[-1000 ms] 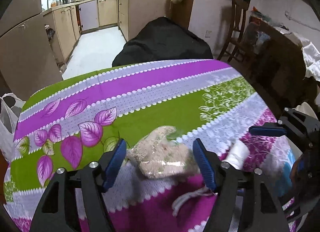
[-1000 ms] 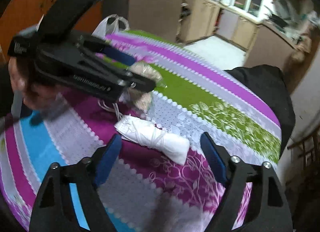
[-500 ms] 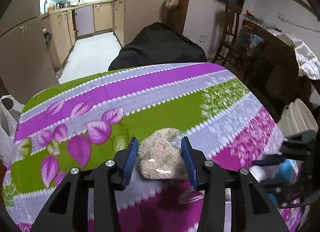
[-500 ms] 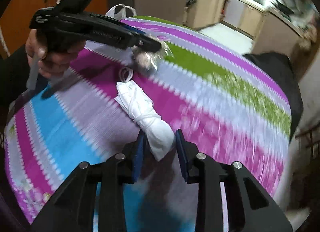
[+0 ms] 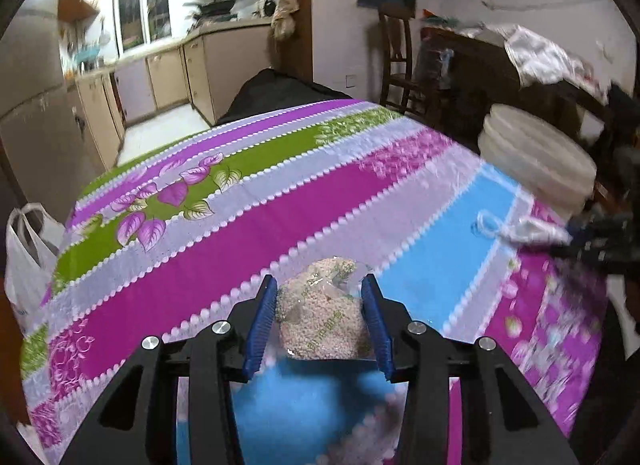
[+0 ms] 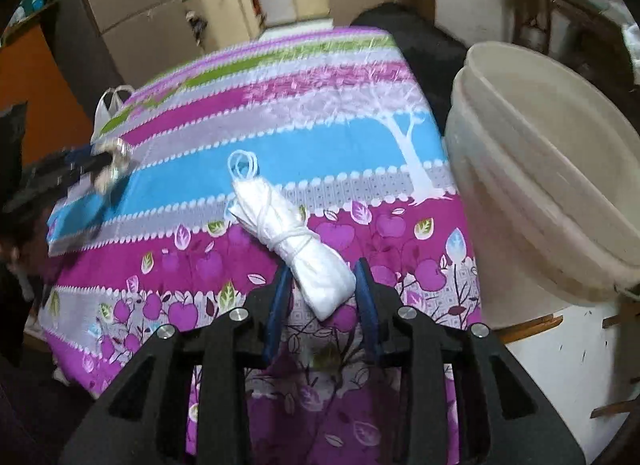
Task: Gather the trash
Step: 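Grasp the white rolled bag with the right tool while the left tool grasps the clear snack bag, then carry the white bag in the right tool while the left tool carries the snack bag over the bucket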
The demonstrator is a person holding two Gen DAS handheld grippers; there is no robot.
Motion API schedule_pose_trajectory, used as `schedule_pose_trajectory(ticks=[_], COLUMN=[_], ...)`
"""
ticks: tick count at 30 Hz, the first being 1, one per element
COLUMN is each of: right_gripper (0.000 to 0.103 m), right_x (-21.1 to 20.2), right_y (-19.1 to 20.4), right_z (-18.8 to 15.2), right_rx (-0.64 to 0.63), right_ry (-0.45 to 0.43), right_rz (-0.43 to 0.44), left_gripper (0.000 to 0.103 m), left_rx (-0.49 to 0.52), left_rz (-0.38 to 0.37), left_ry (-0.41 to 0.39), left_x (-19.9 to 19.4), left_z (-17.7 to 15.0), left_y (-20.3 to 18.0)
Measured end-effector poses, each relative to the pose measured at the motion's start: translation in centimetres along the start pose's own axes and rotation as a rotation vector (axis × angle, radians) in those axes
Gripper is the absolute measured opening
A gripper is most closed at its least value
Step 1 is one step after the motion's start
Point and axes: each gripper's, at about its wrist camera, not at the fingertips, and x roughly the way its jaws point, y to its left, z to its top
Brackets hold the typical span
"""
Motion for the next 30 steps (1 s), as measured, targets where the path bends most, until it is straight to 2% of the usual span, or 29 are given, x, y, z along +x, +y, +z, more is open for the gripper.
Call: schedule_pose_trajectory(ticks=[2, 4, 5, 6, 8, 10, 12, 14, 15, 16, 17, 18, 19, 21, 23, 26, 30], right_gripper=[0.044, 0.069, 0.072, 0.076, 0.077, 0.077, 0.077, 0.069, 0.054, 0.044, 0.044, 0.038, 0.027, 0.025, 0.024, 0.024, 0.024], right_x=[0.1, 0.1, -0.3, -0.8, -1.8, -2.4, -1.7, -0.9, -0.5, 0.4, 0.5, 0.6, 0.4, 0.2, 0.0, -1.1, -5.2], right_y=[0.4, 0.2, 0.2, 0.3, 0.3, 0.6, 1.5, 1.8, 1.7, 1.5, 1.4, 1.1, 1.2, 1.1, 0.5, -0.3, -2.6], right_z=[-0.3, -0.4, -0.5, -0.4, 0.0, 0.1, 0.4, 0.3, 0.4, 0.4, 0.1, 0.1, -0.2, -0.4, -0.4, 0.0, 2.1], right_rx=[-0.013, -0.01, -0.018, -0.051, -0.123, -0.235, -0.344, -0.386, -0.392, -0.386, -0.374, -0.341, -0.326, -0.294, -0.21, -0.118, -0.007], right_ry=[-0.024, -0.034, -0.046, -0.079, -0.126, -0.153, -0.134, -0.102, -0.087, -0.047, -0.032, -0.036, -0.041, -0.047, -0.043, -0.025, -0.043], right_rz=[-0.006, 0.016, 0.007, -0.001, -0.008, 0.005, 0.027, 0.061, 0.063, 0.086, 0.097, 0.12, 0.128, 0.122, 0.156, 0.197, 0.234], left_gripper=[0.047, 0.053, 0.055, 0.057, 0.067, 0.068, 0.068, 0.068, 0.068, 0.068, 0.068, 0.066, 0.06, 0.05, 0.045, 0.044, 0.044], left_rx=[0.025, 0.025, 0.015, 0.005, -0.016, -0.017, -0.03, -0.037, -0.04, -0.052, -0.064, -0.073, -0.083, -0.09, -0.103, -0.083, 0.009], left_rz=[0.041, 0.071, 0.072, 0.069, 0.083, 0.093, 0.093, 0.098, 0.106, 0.117, 0.117, 0.112, 0.107, 0.125, 0.113, 0.104, 0.057], left_ry=[-0.005, -0.024, -0.035, -0.044, -0.071, -0.068, -0.04, -0.012, -0.001, 0.029, 0.044, 0.044, 0.037, 0.031, 0.037, 0.012, -0.022], left_x=[0.1, -0.4, -0.8, -1.2, -2.4, -2.9, -2.8, -2.2, -1.8, -1.0, -0.5, -0.3, -0.2, -0.1, -0.2, -1.0, -1.0], left_z=[-0.5, -0.7, -0.6, -0.3, 0.0, 0.0, -0.4, -0.9, -1.1, -1.3, -1.5, -1.6, -1.6, -1.6, -1.3, 0.2, 4.3], left_y=[-0.7, -1.0, -0.8, -0.6, -0.4, -0.7, -1.3, -1.8, -1.9, -2.0, -2.0, -2.0, -2.0, -2.1, -2.2, -3.5, -6.9])
